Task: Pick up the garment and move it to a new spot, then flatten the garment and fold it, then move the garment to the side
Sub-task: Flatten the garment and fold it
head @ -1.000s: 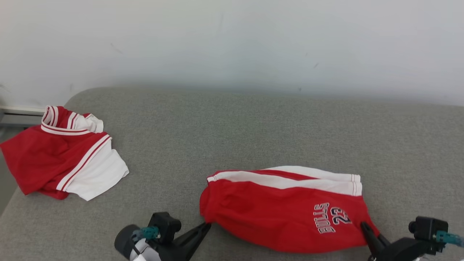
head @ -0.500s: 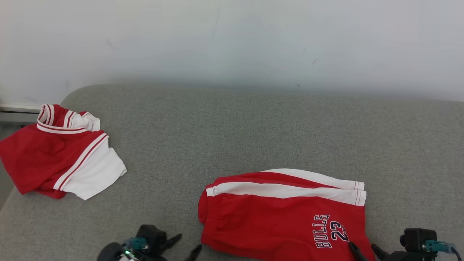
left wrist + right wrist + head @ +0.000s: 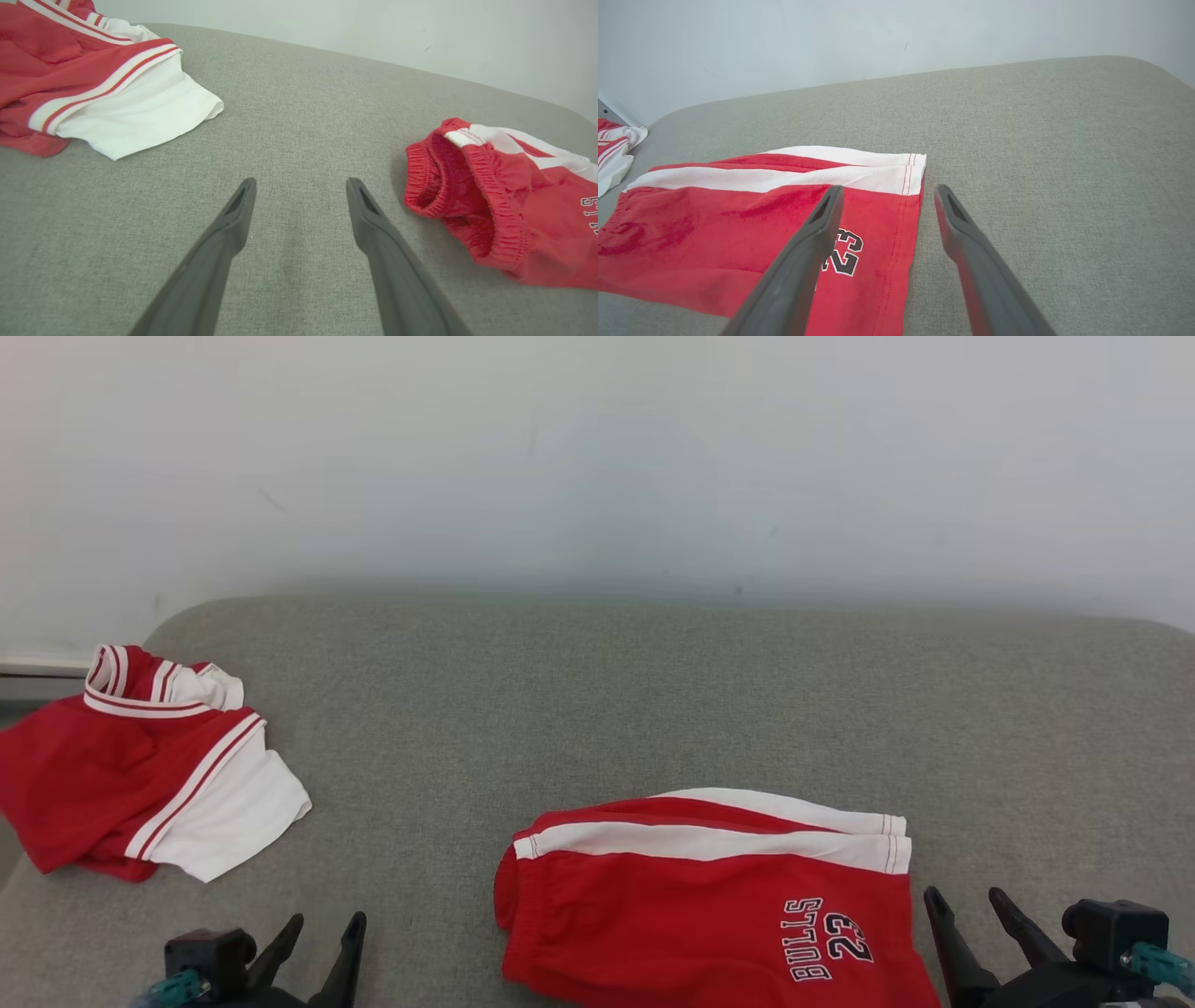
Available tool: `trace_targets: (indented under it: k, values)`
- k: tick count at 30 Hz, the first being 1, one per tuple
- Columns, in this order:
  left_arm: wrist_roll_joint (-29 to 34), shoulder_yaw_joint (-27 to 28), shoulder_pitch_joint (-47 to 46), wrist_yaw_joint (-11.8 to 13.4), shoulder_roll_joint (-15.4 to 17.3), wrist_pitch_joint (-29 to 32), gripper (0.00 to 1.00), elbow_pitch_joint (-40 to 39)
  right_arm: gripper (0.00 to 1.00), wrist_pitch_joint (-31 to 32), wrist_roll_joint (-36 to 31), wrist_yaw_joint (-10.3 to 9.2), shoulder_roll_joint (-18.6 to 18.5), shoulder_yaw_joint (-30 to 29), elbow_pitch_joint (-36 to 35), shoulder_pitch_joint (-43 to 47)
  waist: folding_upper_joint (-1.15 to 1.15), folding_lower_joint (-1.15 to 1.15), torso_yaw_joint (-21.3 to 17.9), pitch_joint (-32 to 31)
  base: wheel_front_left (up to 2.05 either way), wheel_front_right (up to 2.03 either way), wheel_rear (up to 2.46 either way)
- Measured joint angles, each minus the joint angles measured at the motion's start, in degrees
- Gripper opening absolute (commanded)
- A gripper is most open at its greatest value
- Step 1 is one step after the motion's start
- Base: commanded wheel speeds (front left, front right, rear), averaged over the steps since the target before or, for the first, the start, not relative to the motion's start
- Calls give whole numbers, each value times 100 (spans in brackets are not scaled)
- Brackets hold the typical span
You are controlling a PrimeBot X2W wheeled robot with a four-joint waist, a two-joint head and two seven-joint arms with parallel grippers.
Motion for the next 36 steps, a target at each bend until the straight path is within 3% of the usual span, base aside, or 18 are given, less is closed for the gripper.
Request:
trace_targets:
  k: [7, 10, 13, 19, 36]
  values:
    - [31, 1144, 519, 59, 46, -22, 100, -812, 100, -715, -27, -4, 280, 4, 11, 10, 0, 0, -133, -167, 0, 0, 0]
    - [137, 1876, 868, 73, -98, -22, 100, -1178, 100, -937, -27, -24, 379, -21, 67, 15, 0, 0, -166, -238, 0, 0, 0]
    - [346, 2256, 1216, 74, -141, -22, 100, -1527, 100, -1033, -25, -19, 456, 19, 131, 13, 0, 0, -202, -293, 0, 0, 0]
    - [747, 2160, 1574, 73, -91, -22, 100, -2060, 100, -1057, -19, 105, 474, 258, 355, -33, 0, 0, -293, -339, 0, 0, 0]
    - [1356, 2381, 2039, 73, -169, -22, 100, -2532, 100, -1117, -36, 155, 448, 327, 592, -221, 0, 0, -527, -273, 0, 0, 0]
